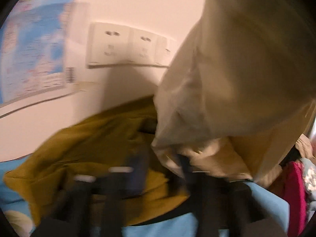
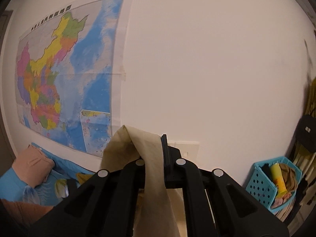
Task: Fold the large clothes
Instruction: 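Lift the yellow shirt with the right gripper while the left gripper grasps another edge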
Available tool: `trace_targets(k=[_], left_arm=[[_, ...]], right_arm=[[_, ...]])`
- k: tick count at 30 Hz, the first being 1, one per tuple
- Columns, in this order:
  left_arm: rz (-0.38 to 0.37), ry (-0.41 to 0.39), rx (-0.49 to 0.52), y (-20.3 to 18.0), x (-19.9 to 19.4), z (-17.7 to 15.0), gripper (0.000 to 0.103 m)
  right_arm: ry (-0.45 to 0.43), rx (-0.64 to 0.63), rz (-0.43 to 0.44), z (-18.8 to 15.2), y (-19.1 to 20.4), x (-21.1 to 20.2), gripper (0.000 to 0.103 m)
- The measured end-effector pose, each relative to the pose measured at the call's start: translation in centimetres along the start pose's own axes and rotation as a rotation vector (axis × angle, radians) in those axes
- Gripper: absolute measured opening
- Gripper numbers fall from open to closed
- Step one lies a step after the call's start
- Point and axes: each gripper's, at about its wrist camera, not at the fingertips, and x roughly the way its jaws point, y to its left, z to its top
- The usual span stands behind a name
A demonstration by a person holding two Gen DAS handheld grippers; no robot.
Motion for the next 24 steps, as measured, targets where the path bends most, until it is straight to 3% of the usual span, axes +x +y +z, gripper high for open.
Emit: trace_targets(k=[4, 8, 9, 10, 12, 13, 17, 20, 22, 23, 24], left_arm=[[-0.044, -0.086, 0.007, -1.3, -2.6, 2.9, 0.002], [-0.132, -0.223, 0.061, -3.2, -9.6, 5.9, 0.004], [-0.148, -0.253, 0.079, -3.5, -11.4, 6.1, 0.015], [-0.166, -0.263, 0.088, -3.6, -12.6, 6.0, 0.045], [-0.242, -0.282, 0.112, -4.0, -15.4, 4.7, 0.077], [-0.263, -0.300, 0.145, -4.4, -16.6, 3.4, 0.083], [-0.298, -0.276, 0.242, -8.9, -15.3, 0.1, 0.091], [-0.321, -0.221, 0.270, -11.6, -14.0, -1.8, 0.091], [-0.310, -0.227, 0.299, -12.9, -13.6, -2.1, 0.091], [-0.284, -0.244, 0.299, -13.3, -13.3, -1.8, 0.087], [-0.291, -0.239, 0.282, -12.7, -12.4, -1.3, 0.069]], right_arm=[[-0.080, -0.023, -0.015, 1.9, 0.1, -4.4, 0.002], [-0.209, -0.048, -0.024, 5.4, 1.0, -11.0, 0.002], [-0.232, -0.051, -0.013, 6.2, 1.3, -12.6, 0.002], [-0.236, -0.054, -0.011, 6.7, 1.5, -13.5, 0.002], [-0.235, -0.066, -0.027, 7.4, 2.3, -15.4, 0.002], [-0.231, -0.073, -0.021, 7.5, 2.6, -16.1, 0.002], [-0.219, -0.067, -0.001, 6.8, 3.6, -17.9, 0.002], [-0.215, -0.050, 0.030, 5.9, 4.0, -18.8, 0.002], [-0.210, -0.055, 0.040, 5.3, 4.6, -19.6, 0.002], [-0.210, -0.052, 0.046, 5.1, 4.8, -20.0, 0.002], [-0.207, -0.051, 0.053, 4.9, 4.9, -20.4, 0.002]])
